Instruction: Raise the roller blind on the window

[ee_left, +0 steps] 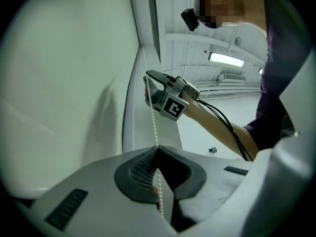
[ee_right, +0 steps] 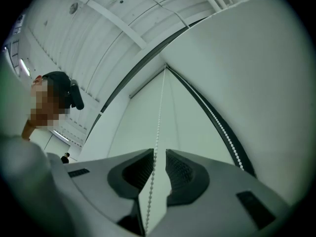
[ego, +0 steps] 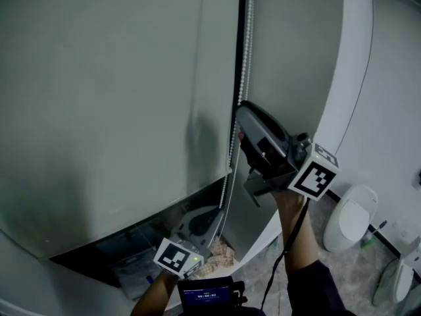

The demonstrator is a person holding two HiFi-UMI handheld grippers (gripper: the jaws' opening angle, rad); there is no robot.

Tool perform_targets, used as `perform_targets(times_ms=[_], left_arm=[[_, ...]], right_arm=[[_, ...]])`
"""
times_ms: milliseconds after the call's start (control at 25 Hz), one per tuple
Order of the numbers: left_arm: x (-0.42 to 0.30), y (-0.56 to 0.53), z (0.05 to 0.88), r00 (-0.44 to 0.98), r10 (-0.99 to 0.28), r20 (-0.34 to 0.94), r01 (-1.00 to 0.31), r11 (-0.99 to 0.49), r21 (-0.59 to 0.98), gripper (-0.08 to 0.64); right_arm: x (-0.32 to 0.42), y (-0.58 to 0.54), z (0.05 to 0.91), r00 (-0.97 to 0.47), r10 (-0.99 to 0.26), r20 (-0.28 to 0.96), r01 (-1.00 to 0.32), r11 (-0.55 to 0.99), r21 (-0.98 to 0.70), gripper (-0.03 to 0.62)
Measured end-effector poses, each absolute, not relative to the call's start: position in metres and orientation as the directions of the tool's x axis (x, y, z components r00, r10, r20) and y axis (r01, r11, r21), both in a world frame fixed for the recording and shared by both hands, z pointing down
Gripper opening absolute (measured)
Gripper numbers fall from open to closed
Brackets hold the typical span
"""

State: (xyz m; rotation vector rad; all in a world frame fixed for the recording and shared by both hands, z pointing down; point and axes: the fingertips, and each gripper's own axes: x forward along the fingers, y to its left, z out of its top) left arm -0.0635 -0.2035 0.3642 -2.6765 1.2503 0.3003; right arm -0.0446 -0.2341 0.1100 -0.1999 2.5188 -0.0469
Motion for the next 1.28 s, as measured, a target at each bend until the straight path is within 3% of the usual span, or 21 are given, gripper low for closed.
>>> perform_targets(times_ms=[120,280,440,560,760,1000,1280], left_arm=[[-0.051,-0.195,0.387,0.634,-0.740,-0.224,-0.769,-0.635,-0.074,0.014],[-0.041,-0.196,0.424,0.651,-0.748,-0.131,-0.757,-0.653,-0.031,0.014],[-0.061,-0.213,0.525,0.669,-0.743,-0.001,-0.743,-0.669,-0.001,0.012],[-0.065,-0.216,0.539,0.707,-0.701,0.094,-0.705,-0.710,0.010,0.014],[-0.094,-0.223,0.461,0.702,-0.707,-0.085,-0.692,-0.705,0.154,0.017],[-0.089,-0.238,0.318,0.697,-0.661,-0.278,-0.682,-0.731,0.027,0.020],[-0.051,-0.251,0.239,0.726,-0.610,-0.317,-0.655,-0.754,-0.048,0.040]], right_arm=[[-0.038,-0.219,0.125,-0.822,-0.164,-0.546,-0.168,0.985,-0.043,0.025],[-0.042,-0.222,0.155,-0.866,-0.214,-0.452,-0.246,0.969,0.013,0.021],[-0.075,-0.244,0.251,-0.901,-0.311,-0.302,-0.342,0.938,0.055,0.021],[-0.074,-0.254,0.263,-0.893,-0.379,-0.243,-0.407,0.910,0.076,0.020],[-0.067,-0.250,0.275,-0.885,-0.432,-0.172,-0.457,0.877,0.147,0.018],[-0.057,-0.252,0.307,-0.871,-0.481,-0.098,-0.491,0.855,0.168,0.018],[-0.047,-0.245,0.342,-0.868,-0.490,-0.079,-0.495,0.866,0.072,0.018]])
